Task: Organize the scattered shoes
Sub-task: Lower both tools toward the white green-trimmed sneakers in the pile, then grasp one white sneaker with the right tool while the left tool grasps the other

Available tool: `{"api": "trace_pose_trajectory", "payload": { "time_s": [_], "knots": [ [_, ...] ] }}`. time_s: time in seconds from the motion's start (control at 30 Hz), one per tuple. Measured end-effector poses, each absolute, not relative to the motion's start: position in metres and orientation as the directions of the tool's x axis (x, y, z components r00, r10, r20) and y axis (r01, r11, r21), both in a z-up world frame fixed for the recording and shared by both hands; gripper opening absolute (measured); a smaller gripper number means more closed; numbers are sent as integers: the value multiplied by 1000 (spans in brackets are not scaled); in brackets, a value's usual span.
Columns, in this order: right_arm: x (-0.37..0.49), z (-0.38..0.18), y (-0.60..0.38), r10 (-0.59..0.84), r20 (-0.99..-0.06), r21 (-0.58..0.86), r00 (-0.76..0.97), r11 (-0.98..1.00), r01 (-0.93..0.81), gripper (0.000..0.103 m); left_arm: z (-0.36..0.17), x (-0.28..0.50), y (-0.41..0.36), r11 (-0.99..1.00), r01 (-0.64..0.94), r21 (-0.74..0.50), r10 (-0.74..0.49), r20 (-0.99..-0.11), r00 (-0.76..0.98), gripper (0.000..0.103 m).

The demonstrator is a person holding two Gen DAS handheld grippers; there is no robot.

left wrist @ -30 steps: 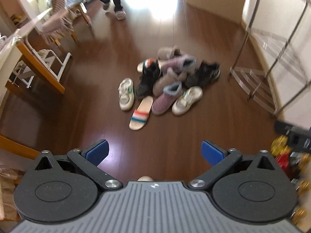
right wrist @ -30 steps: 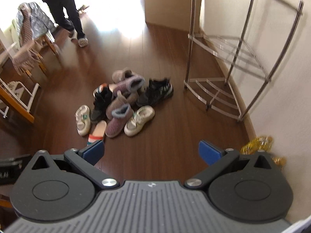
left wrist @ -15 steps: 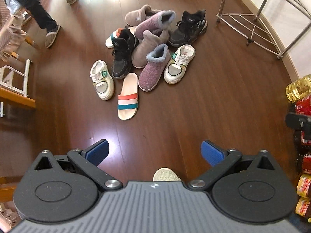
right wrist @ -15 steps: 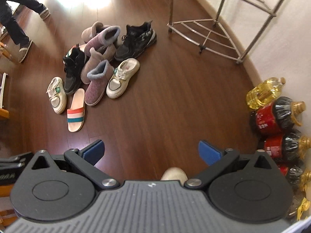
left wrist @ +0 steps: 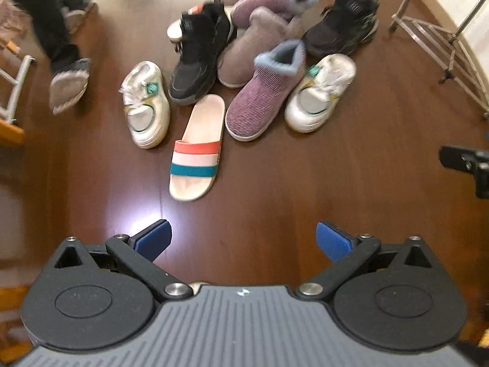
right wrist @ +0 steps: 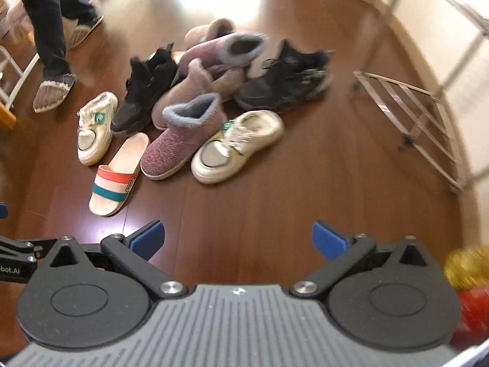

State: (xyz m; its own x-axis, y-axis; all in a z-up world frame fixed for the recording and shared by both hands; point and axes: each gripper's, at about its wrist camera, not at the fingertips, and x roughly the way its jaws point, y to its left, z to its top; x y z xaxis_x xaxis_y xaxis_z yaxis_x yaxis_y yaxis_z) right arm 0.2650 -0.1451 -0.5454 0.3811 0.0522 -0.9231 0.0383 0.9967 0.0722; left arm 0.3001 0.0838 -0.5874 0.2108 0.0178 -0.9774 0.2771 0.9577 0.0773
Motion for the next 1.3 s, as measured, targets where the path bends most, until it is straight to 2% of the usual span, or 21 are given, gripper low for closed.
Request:
{"api": "trace_pose_trajectory", "payload": {
  "time_s": [0.17, 0.33, 0.47, 0.53, 0.7, 0.73, 0.87, 0.97, 1.13, 1.3],
  "knots": [
    [325, -609, -83, 173, -887, 161, 429, 985, -64, 102, -668, 358, 139, 942, 282, 182, 88, -945, 315, 98],
    [384, -673, -20, 293, -836, 241, 463, 956, -170, 98, -724, 399, 205, 977, 162, 138, 76, -936, 343, 97],
    [431, -719, 29, 381, -794, 290, 474, 922, -256, 94, -737, 413, 230, 983, 116, 145, 92, -922, 377, 94],
    [446, -708, 45, 369, -790, 273, 489, 927, -258, 92, -734, 419, 236, 980, 108, 168, 114, -914, 390, 94],
    [496, -694, 76, 390, -785, 337, 481, 921, -198, 92, -730, 445, 249, 980, 81, 181, 119, -862, 493, 95],
    [509, -696, 85, 379, -790, 328, 481, 925, -190, 91, -733, 452, 253, 983, 69, 169, 111, -852, 512, 95],
    [546, -708, 110, 348, -816, 310, 462, 937, -159, 73, -743, 473, 262, 989, 59, 137, 84, -837, 540, 94],
    [545, -711, 113, 350, -819, 320, 454, 936, -144, 54, -743, 478, 268, 988, 60, 144, 85, -822, 563, 94],
    [543, -715, 118, 355, -825, 338, 440, 934, -119, 53, -755, 485, 291, 997, 9, 82, 63, -827, 558, 94],
    [540, -719, 122, 360, -830, 355, 426, 930, -93, 41, -764, 484, 300, 998, -12, 57, 55, -845, 532, 94]
  ]
}}
